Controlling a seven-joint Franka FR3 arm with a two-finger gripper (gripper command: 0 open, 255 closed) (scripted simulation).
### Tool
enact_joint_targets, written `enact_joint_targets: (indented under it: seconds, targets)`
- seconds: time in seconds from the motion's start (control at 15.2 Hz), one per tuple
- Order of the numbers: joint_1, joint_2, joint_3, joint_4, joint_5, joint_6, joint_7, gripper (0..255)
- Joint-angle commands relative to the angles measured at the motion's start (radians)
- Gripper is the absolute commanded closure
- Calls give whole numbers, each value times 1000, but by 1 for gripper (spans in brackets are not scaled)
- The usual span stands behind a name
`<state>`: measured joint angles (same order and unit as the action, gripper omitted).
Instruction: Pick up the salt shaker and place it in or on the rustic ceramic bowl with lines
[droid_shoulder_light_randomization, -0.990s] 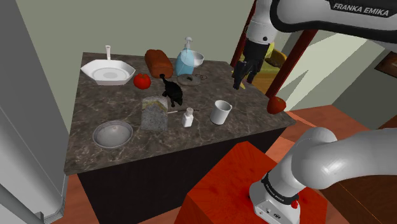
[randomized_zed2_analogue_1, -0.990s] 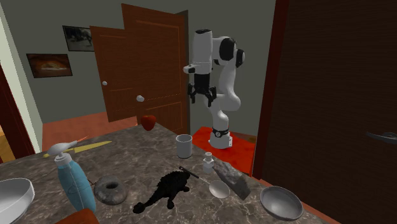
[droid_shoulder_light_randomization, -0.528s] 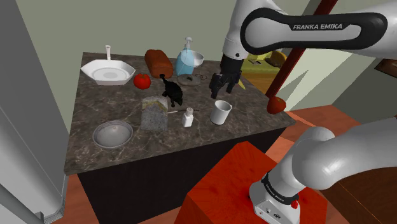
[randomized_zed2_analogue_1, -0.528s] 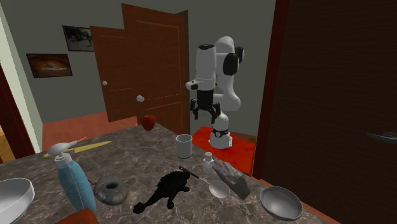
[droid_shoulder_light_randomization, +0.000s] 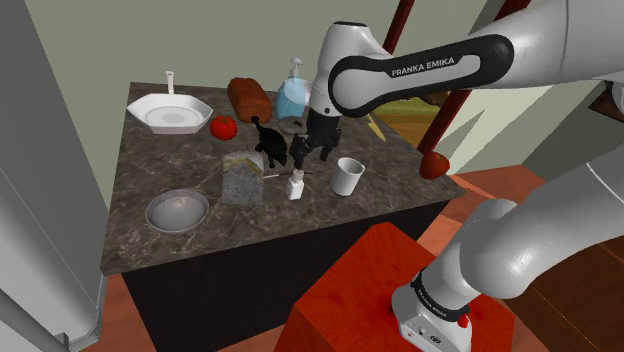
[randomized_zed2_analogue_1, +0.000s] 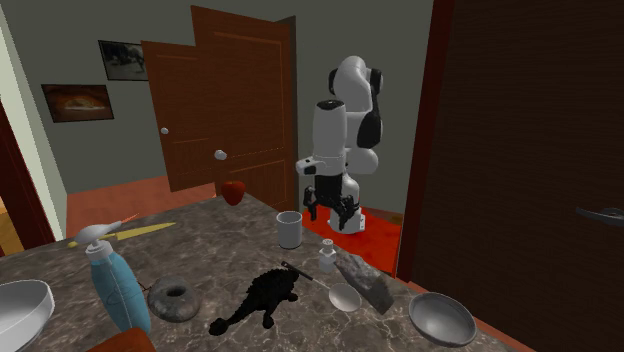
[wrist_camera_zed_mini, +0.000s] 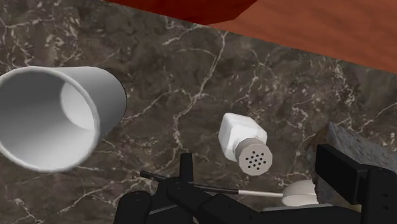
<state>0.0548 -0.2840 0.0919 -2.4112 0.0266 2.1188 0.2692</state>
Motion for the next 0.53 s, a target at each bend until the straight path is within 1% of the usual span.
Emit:
enact_joint_targets:
  seconds: [0.0,0.46]
  targets:
    - [6,52,13,18,5,45,24,0]
    - [6,103,16,-33,1,147,28,0]
